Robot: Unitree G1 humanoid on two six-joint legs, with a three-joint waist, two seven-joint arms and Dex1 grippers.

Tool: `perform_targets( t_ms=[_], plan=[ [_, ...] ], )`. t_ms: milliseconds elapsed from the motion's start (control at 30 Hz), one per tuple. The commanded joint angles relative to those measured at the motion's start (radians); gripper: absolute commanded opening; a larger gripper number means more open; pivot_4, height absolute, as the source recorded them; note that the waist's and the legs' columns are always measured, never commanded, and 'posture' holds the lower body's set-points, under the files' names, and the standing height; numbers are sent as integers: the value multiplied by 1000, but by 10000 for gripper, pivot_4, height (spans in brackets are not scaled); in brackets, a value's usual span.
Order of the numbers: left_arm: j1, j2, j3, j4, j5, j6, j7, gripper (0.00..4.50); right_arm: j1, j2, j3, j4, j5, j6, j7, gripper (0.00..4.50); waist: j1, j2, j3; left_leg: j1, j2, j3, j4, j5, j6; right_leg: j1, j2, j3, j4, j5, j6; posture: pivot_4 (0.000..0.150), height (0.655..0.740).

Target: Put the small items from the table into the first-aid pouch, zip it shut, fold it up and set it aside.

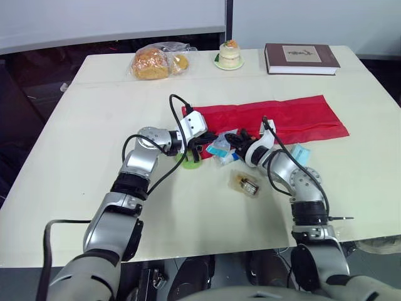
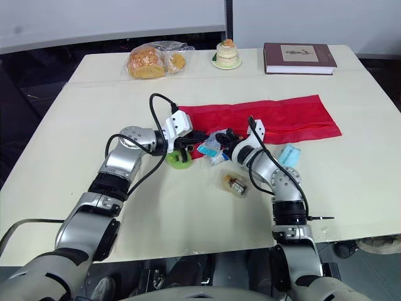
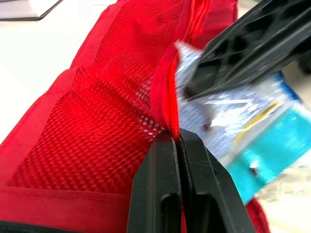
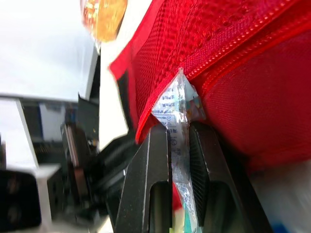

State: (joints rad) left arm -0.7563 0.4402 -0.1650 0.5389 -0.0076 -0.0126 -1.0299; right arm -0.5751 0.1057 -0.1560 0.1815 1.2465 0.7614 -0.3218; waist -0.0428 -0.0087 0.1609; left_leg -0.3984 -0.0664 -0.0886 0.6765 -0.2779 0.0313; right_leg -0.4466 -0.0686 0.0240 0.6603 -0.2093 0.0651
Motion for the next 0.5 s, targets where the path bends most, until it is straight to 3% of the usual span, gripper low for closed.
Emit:
perform_targets(
  t_ms=[33,233,500],
  plan=[
    [12,-6,-6,-36,-27,-4,-35,486,-66,44,-34,5,-40,-64,27,493,-1,0,0,0,0,0,0,0,0,0,0,0,0,0,0,1500,7289],
    [3,-34,8,-38,-74,51,-57,486,-98,133,-52,75,-80,-136,62,493,0,0,0,0,0,0,0,0,0,0,0,0,0,0,0,1500,7289],
    [-6,-44,13,-40,-110,116,-78,486,-108,213,-95,92,24,-274,98,493,-2,0,0,0,0,0,0,0,0,0,0,0,0,0,0,1500,7289]
  ],
)
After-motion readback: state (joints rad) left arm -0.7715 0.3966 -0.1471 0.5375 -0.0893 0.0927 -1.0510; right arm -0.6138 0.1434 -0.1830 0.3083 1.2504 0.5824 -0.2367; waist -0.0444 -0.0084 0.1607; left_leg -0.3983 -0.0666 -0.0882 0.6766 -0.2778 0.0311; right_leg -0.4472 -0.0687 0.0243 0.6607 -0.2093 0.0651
